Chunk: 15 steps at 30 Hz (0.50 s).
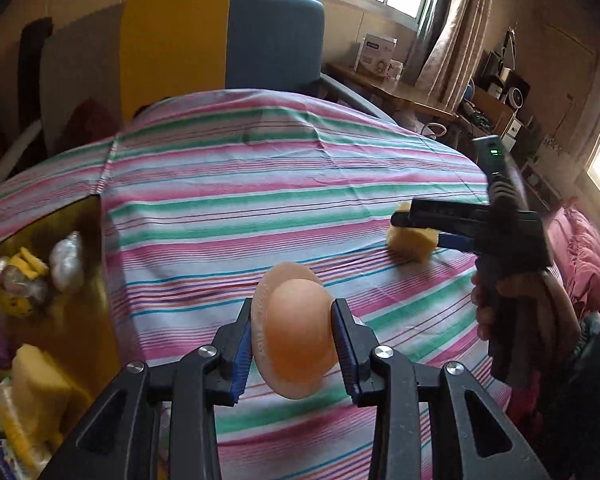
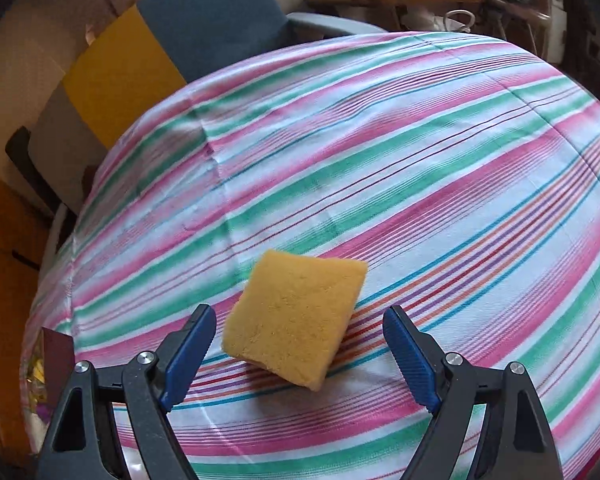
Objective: Organize objects
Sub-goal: 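Grasp the orange egg toy with left gripper while right gripper grasps yellow sponge, then carry the orange egg toy into the gold tray and open left gripper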
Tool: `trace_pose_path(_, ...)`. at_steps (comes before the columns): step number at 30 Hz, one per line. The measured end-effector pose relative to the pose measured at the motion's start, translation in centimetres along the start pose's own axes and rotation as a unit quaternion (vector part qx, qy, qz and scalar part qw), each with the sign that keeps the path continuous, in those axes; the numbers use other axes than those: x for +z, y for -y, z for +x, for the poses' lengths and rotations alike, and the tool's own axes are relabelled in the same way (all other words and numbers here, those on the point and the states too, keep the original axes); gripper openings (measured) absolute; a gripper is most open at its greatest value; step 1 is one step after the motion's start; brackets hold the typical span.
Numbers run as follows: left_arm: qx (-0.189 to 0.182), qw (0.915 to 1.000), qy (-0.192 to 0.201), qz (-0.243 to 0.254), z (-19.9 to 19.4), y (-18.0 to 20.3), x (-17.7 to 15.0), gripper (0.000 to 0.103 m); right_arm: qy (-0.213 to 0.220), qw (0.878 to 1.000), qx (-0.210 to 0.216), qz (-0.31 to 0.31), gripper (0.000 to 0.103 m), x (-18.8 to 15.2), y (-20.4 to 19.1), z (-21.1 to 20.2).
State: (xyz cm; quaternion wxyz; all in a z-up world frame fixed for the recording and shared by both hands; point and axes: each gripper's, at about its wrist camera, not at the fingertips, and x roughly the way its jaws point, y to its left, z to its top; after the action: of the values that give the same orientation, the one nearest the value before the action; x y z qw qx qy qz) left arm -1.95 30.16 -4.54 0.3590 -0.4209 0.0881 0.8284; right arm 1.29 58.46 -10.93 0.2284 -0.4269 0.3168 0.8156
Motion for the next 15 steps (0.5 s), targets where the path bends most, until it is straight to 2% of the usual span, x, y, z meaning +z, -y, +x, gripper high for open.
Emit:
trace_pose_path(1, 0.006, 0.9999, 0.005, 0.006, -0.4, 0.1, -0.2, 0.036, -0.002, 1.0, -0.007, -0.013, 0.08, -0.1, -0.2, 0.2)
trace_pose_path(2, 0.01, 0.9999, 0.008, 0.01, -0.8, 0.2, -0.4, 0.036, -0.006, 1.0, -0.008, -0.025, 0.059, -0.1, -0.5, 0.4)
trace_pose_path(7, 0.015, 0.9996, 0.018, 0.014, -2.2, 0.2, -0.8, 0.036, -0.001, 0.996, -0.03, -0.081, 0.054, -0.7, -2.1, 0.1)
trace_pose_path(15, 0.018, 0.9996, 0.02, 0.012, -3.1, 0.1, -1.4, 0.036, -0.007, 0.997, -0.023, -0.075, 0.056, -0.4, -1.6, 0.7)
